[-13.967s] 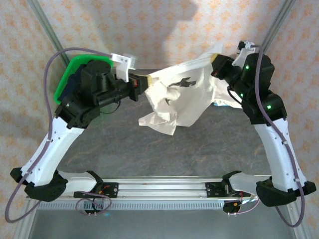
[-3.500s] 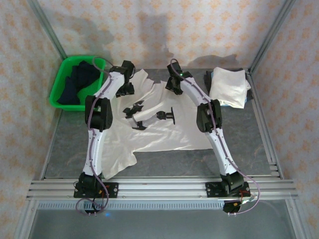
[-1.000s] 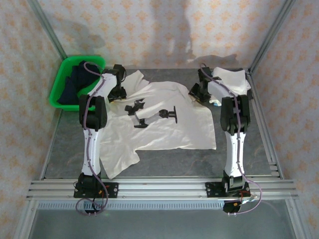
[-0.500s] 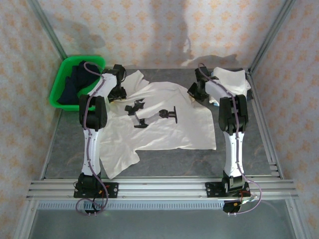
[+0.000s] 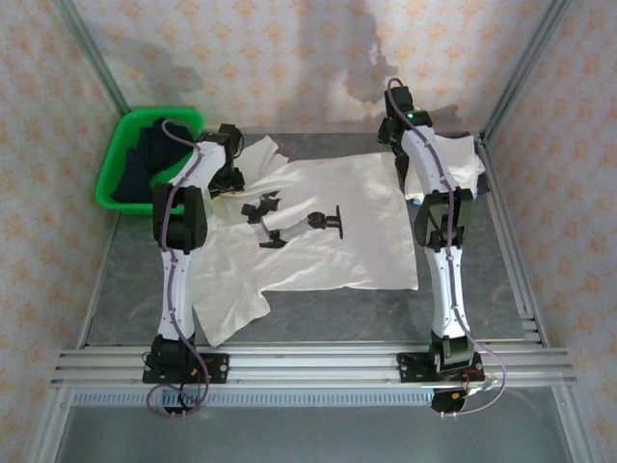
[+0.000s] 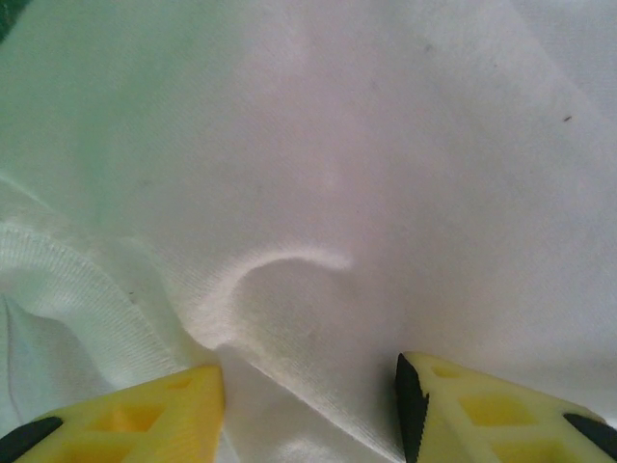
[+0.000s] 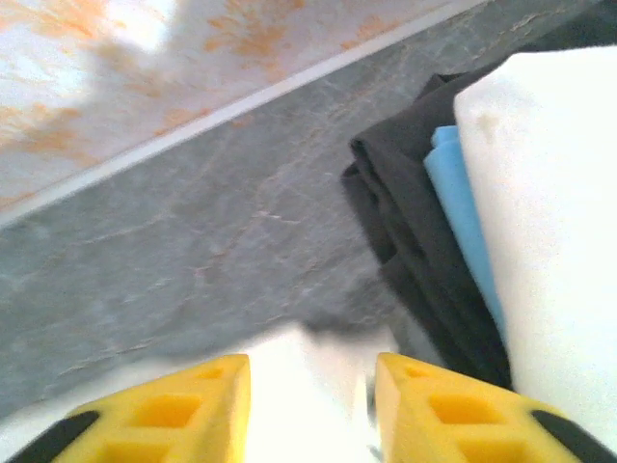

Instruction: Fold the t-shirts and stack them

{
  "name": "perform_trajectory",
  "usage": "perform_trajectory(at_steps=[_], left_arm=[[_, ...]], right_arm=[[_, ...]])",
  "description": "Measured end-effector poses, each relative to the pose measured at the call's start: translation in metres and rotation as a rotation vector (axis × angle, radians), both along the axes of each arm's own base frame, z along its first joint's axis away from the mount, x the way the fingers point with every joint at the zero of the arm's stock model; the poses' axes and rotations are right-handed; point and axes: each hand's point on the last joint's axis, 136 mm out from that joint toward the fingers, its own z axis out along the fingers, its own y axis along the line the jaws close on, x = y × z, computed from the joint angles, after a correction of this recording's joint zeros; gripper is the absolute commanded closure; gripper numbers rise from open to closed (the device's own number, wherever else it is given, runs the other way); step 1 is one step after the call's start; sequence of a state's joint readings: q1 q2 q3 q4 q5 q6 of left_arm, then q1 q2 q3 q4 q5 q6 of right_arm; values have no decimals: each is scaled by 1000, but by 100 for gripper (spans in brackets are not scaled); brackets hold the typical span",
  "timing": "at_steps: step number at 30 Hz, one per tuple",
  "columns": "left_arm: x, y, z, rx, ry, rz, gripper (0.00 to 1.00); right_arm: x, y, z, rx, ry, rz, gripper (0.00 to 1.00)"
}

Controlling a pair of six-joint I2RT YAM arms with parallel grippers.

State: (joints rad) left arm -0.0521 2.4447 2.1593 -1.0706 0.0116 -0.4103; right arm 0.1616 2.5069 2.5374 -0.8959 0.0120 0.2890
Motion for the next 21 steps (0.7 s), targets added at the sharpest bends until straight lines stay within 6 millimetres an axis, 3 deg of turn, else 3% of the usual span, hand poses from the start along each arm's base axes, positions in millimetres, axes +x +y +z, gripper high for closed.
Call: perform_trajectory(at_steps=[4, 6, 11, 14, 17, 21], left_arm=[[1, -1, 2, -11, -2, 1, 46], [2, -1, 4, -16, -7, 2, 42], [-2, -5, 4, -30, -8, -2, 27], [-17, -5, 18, -33, -18, 2, 17], [-47, -2, 47, -30, -55, 14, 12], [-107, 1, 90, -12, -145, 52, 12]], right_arm=[[-18, -6, -16, -18, 87, -3, 52], [-40, 0, -23, -24, 133, 14, 50], [-129, 45, -37, -6, 223, 112, 50], [-187, 61, -45, 30, 247, 145, 46], [-244, 40, -52, 49, 276, 92, 41], [-304, 5, -49, 60, 276, -10, 30]])
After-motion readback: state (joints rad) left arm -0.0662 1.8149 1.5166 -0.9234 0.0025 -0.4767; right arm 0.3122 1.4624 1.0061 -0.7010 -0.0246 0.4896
